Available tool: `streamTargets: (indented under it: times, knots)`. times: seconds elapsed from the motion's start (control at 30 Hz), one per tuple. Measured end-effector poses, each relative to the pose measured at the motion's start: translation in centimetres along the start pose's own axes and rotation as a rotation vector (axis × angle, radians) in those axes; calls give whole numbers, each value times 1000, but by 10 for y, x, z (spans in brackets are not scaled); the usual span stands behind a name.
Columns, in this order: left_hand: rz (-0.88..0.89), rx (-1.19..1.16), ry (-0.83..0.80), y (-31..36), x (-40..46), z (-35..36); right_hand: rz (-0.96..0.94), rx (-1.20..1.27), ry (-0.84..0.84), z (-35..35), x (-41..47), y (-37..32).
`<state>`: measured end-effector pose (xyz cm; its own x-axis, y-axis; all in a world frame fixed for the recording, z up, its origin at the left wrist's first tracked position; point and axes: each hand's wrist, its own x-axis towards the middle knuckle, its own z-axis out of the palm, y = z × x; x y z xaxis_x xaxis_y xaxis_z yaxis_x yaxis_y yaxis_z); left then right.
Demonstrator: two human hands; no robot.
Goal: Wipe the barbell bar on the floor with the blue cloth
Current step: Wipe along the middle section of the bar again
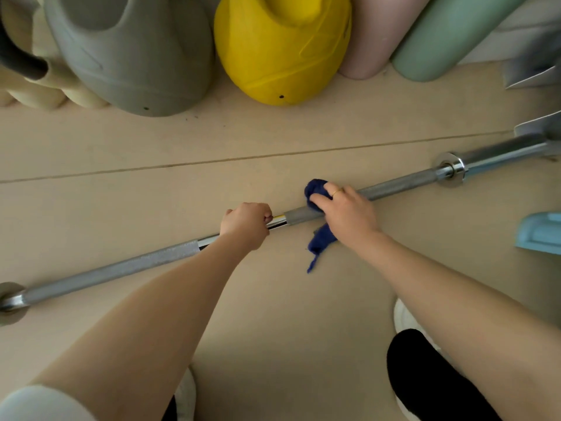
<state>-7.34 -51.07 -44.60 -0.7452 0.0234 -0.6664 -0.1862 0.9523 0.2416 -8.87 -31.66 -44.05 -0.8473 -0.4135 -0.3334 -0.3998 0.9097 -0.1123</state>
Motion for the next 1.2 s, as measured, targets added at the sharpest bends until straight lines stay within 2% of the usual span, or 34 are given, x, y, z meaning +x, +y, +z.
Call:
streamTargets:
  times: [0.1,0.17,0.2,0.33,0.43,0.5,0.6,0.7,0.87,0.93,1.03,1.13,1.2]
  knots:
    - [20,68,6,2,-3,3,206,-66,-85,-8,0,34]
    - [35,113,21,4,-4,5,279,-73,-96,-12,2,30]
    - [37,132,31,6,-5,5,260,-48,-98,-11,4,20]
    - [73,243,47,17,-6,4,-15,92,-149,-1,8,-17]
    - [74,274,29,21,-5,4,-81,117,-173,-8,7,7]
    - [49,274,17,22,-4,4,-29,33,-173,-10,3,40]
    - [-4,246,-4,23,-6,3,166,-111,-92,-14,-7,83]
    - [-31,190,-2,24,-10,5,260,-77,-81,-14,-3,83]
    - [100,264,35,44,-10,13,-60,111,-110,1,-6,36]
    - [127,241,70,62,-7,19,-100,148,-140,-4,-7,45]
    - [145,174,73,88,3,24,-20,65,-180,-17,-8,91]
    - [166,220,32,103,12,26,172,-27,-152,-23,-18,145]
    - [155,249,9,110,17,26,314,8,-106,-19,-21,171]
